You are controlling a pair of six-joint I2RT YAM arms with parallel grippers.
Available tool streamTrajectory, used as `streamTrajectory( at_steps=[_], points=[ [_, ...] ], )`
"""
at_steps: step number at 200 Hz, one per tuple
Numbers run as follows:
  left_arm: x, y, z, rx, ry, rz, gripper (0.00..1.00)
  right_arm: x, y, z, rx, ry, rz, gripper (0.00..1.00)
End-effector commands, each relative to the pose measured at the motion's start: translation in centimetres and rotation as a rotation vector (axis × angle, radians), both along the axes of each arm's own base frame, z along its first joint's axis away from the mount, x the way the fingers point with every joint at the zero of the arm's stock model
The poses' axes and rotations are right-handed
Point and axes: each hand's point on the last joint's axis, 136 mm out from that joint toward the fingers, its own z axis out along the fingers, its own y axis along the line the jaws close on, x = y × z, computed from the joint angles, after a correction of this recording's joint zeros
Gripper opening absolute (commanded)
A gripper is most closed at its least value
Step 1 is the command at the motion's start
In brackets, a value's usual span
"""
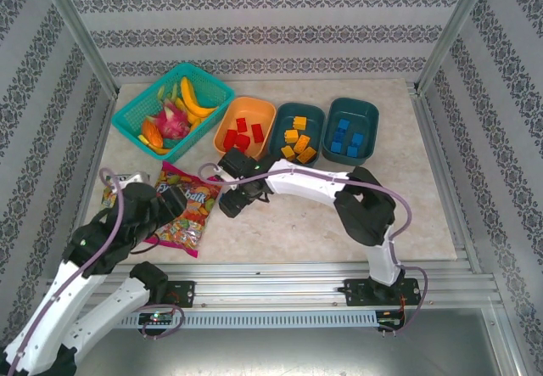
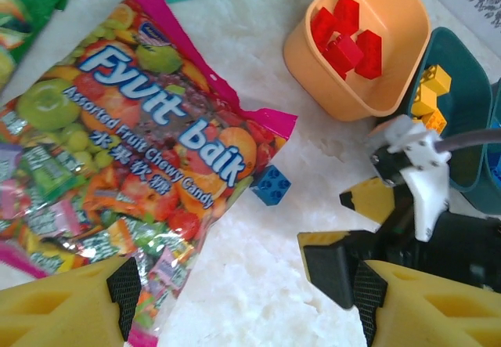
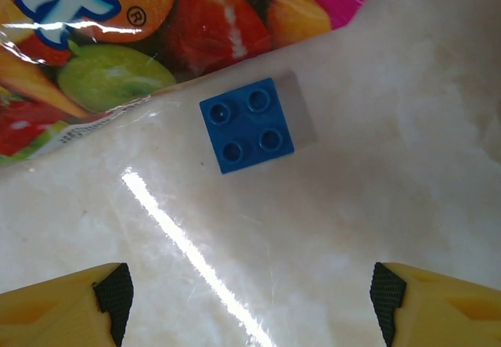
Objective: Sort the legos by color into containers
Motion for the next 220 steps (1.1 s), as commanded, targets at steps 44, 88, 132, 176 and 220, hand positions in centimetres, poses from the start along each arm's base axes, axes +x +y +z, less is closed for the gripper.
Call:
streamTrajectory(
  at_steps=[44, 88, 132, 176, 220],
  points=[
    [-2.6, 2.1, -0.7, 0.052, 0.073, 0.043, 0.75, 1.7, 1.3, -3.7, -0.104, -0.015, 0.099, 0.82],
    [-2.5, 1.8, -0.6, 0.039, 0.07, 0.036, 0.75, 2.4, 2.4, -5.0, -0.106, 0.0, 0.088, 0.75],
    [-2.4, 1.7, -0.6, 0.037, 0.07, 0.033, 0.75, 2.8, 3.5, -5.2, -0.09, 0.01, 0.088, 0.63],
    [-1.9, 0.9, -0.8, 0.019, 0.073, 0.007, 0.75, 2.7, 3.5, -4.8, -0.085, 0.012, 0.091, 0.43],
    [-0.2, -2.8, 0.2, -0.086, 0.0, -0.141, 0.76, 2.6, 2.2, -1.4, -0.041, -0.036, 0.047, 0.32]
  ],
)
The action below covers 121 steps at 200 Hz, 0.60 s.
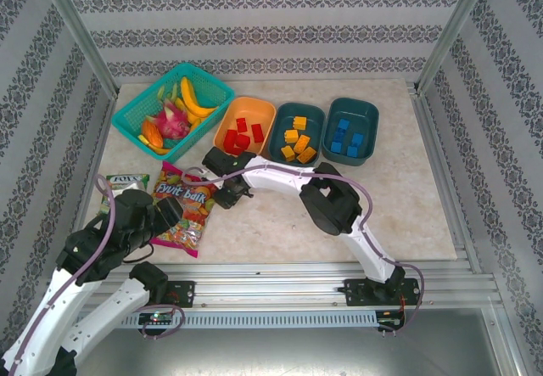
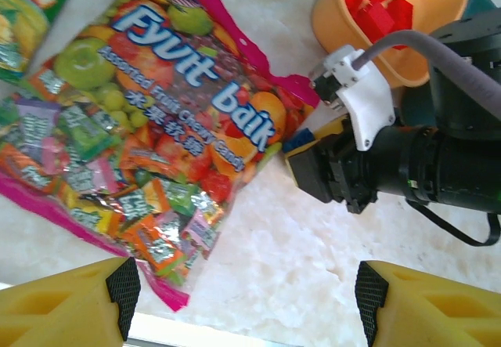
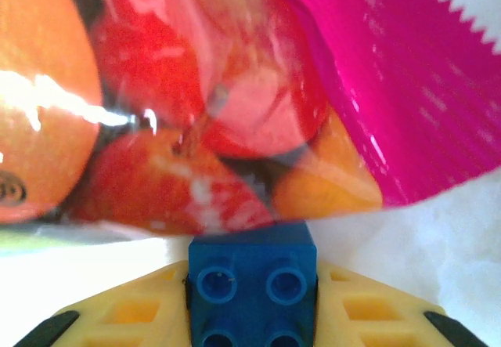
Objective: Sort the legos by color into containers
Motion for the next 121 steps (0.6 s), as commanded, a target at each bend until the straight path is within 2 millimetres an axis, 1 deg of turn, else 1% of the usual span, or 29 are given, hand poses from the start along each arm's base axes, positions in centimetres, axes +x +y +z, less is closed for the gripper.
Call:
streamTrajectory(
  at_steps=[1, 9, 30, 54, 65, 84, 101, 121],
  points=[
    [1.5, -2.9, 1.2, -0.086, -0.07, -0.107, 0.76, -0.3, -0.9, 3.0, 0.037, -0.022, -0.031, 0.32],
    [1.9, -3.7, 1.5, -0.112, -0.089, -0.137, 0.76, -0.2, -1.4, 4.1, 0.056, -0.029, -0.051, 0.31],
    [3.0, -5.5, 2.2, -0.156, -0.12, -0.196, 0.76, 0.4, -3.4, 6.8, 0.116, -0.031, -0.133, 0.3],
    [4.9, -7.8, 3.3, -0.204, -0.15, -0.257, 0.76, 2.0, -7.4, 9.9, 0.193, -0.03, -0.27, 0.3],
    [6.0, -8.9, 3.9, -0.224, -0.163, -0.281, 0.76, 2.8, -9.7, 11.2, 0.219, -0.033, -0.338, 0.3],
    [8.0, -11.0, 4.6, -0.246, -0.174, -0.327, 0.77, 4.8, -14.5, 13.1, 0.25, -0.046, -0.476, 0.3],
    [9.7, -13.0, 4.7, -0.251, -0.172, -0.364, 0.77, 6.7, -19.1, 14.2, 0.275, -0.049, -0.621, 0.31],
    [11.6, -15.4, 4.6, -0.25, -0.169, -0.405, 0.77, 8.9, -24.5, 14.9, 0.295, -0.053, -0.798, 0.31]
  ],
)
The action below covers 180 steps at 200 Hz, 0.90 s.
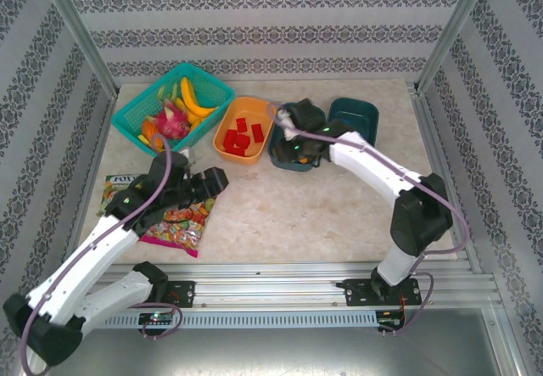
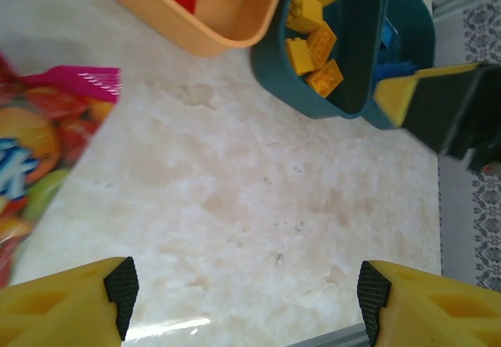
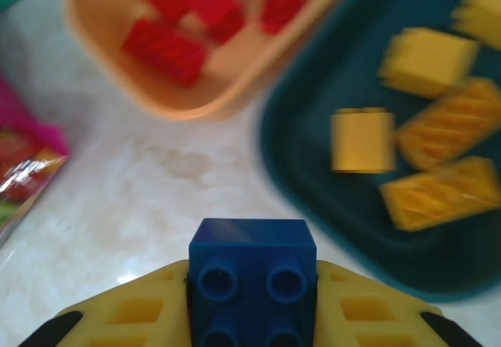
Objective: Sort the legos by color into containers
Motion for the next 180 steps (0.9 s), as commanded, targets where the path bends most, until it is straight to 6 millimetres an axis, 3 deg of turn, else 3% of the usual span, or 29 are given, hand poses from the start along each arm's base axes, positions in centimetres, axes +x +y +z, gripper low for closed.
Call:
streamTrajectory(
  at_steps=[1, 47, 83, 119, 180],
  points=[
    [2.7, -3.9, 3.6, -0.072, -0.134, -0.096, 0.77, 1.0, -5.1, -0.2, 0.042, 0.064, -0.187, 0.31],
    [6.8, -9.6, 3.6, -0.073, -0.147, -0.178, 0.77, 6.2, -15.0, -1.1, 0.016, 0.099, -0.54, 0.32],
    [10.5, -12.9, 4.2, -0.108, -0.172, -0.198, 0.77, 10.5, -20.0, -3.1, -0.041, 0.132, -0.752, 0.31],
    [13.5, -15.3, 4.6, -0.109, -0.182, -0.217, 0.77, 14.1, -22.8, -5.0, -0.111, 0.141, -0.875, 0.32],
    [16.2, -17.8, 4.2, -0.105, -0.172, -0.245, 0.77, 17.5, -24.4, -9.2, -0.161, 0.226, -0.975, 0.34]
  ],
)
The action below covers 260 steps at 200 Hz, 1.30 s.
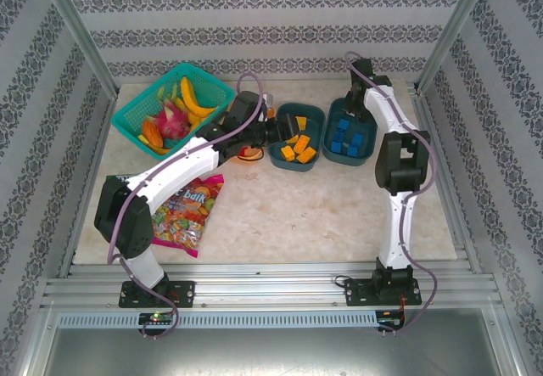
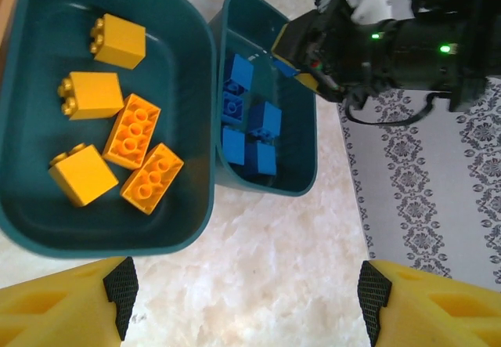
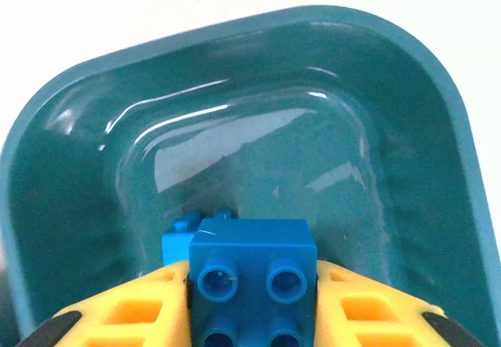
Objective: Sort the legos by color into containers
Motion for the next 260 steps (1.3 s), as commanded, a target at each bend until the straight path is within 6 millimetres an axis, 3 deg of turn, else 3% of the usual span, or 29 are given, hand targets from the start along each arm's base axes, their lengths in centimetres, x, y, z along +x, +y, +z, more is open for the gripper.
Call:
streamTrajectory(
  at_steps=[1, 69, 91, 118, 155, 179, 203, 246, 250, 254, 257, 260],
  points=[
    [0.6, -1.5, 1.6, -0.016, -0.053, -0.043, 0.77, -0.6, -1.5, -1.1, -0.032, 0.07, -0.08, 0.35],
    [1.0, -1.7, 1.6, 0.0, -0.045, -0.055, 0.77, -0.2, -2.2, -2.6, -0.015, 0.097, -0.14, 0.44],
    [1.1, -1.5, 1.8, 0.001, -0.046, -0.057, 0.77, -0.1, -2.0, -2.3, -0.001, 0.089, -0.139, 0.53],
    [0.8, -1.2, 2.2, 0.011, -0.052, -0.059, 0.77, 0.5, -1.4, 0.6, 0.006, 0.026, -0.109, 0.61],
    [0.0, 0.5, 2.8, 0.03, -0.054, -0.036, 0.77, 0.4, 0.4, 7.4, 0.023, -0.108, -0.043, 0.63],
    [-1.0, 2.2, 3.1, 0.041, -0.051, -0.012, 0.78, -2.1, 1.5, 10.6, 0.027, -0.164, -0.008, 0.64],
    [-2.4, 4.5, 3.0, 0.068, -0.041, 0.014, 0.78, -6.4, 2.7, 12.7, 0.035, -0.229, 0.047, 0.67],
    [-6.0, 10.6, 1.5, 0.193, 0.004, 0.114, 0.83, -17.5, 5.1, 13.7, 0.049, -0.318, 0.235, 0.78],
    [-6.4, 11.5, 1.3, 0.209, 0.011, 0.136, 0.85, -18.7, 5.2, 13.5, 0.052, -0.318, 0.249, 0.81],
    [-6.8, 12.5, 1.0, 0.23, 0.021, 0.164, 0.88, -19.8, 5.3, 13.3, 0.06, -0.317, 0.264, 0.96],
    [-7.2, 13.2, 0.8, 0.241, 0.027, 0.184, 0.89, -20.5, 5.4, 13.1, 0.065, -0.32, 0.277, 0.97],
    [-7.5, 14.0, 0.4, 0.257, 0.041, 0.207, 0.98, -21.3, 5.5, 12.9, 0.073, -0.321, 0.289, 0.98]
  ],
)
